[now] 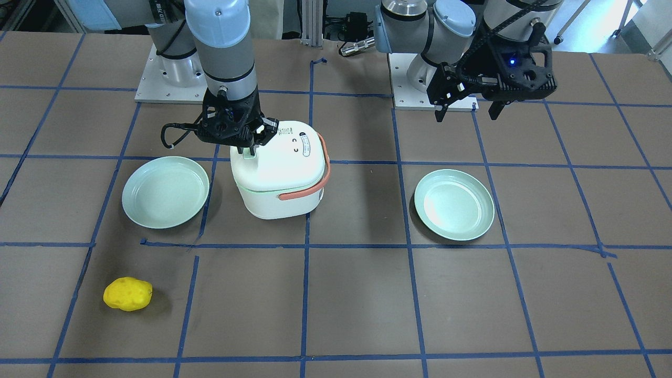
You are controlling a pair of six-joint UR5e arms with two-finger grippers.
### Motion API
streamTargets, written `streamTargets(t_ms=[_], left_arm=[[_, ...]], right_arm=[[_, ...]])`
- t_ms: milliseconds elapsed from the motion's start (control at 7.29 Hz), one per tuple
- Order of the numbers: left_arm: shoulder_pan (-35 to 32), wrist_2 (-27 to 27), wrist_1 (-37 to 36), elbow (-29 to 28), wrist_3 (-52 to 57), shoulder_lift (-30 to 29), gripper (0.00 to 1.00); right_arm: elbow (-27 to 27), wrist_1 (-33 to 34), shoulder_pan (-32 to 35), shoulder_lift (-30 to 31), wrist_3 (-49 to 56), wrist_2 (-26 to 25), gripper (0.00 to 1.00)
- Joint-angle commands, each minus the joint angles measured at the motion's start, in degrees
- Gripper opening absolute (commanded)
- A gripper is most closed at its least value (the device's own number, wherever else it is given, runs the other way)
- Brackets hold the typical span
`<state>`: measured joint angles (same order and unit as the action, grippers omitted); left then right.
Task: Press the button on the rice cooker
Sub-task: 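Raise the right gripper away from the opened rice cooker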
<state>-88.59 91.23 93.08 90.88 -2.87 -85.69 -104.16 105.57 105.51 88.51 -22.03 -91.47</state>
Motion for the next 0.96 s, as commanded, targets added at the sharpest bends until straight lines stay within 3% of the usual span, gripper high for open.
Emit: streamTargets(t_ms=[0,275,549,824], left_arm=[[0.00,0.00,0.00,0.00,-0.03,0.00,1.00],[0.00,0.00,0.00,0.00,-0.03,0.00,1.00],[0.00,0.00,0.00,0.00,0.06,0.00,1.00],[0.00,0.00,0.00,0.00,-0.03,0.00,1.00]], right_arm=[[8.40,-0.19,-1.78,-0.09,0.32,0.06,1.00],[13.87,-4.20,-9.22,0.17,6.16,2.16,1.00],[19.14,-12.71,-14.77,0.08,17.22,2.62,1.00],[20.05,-15.48,-16.65,0.17,20.71,2.26,1.00]])
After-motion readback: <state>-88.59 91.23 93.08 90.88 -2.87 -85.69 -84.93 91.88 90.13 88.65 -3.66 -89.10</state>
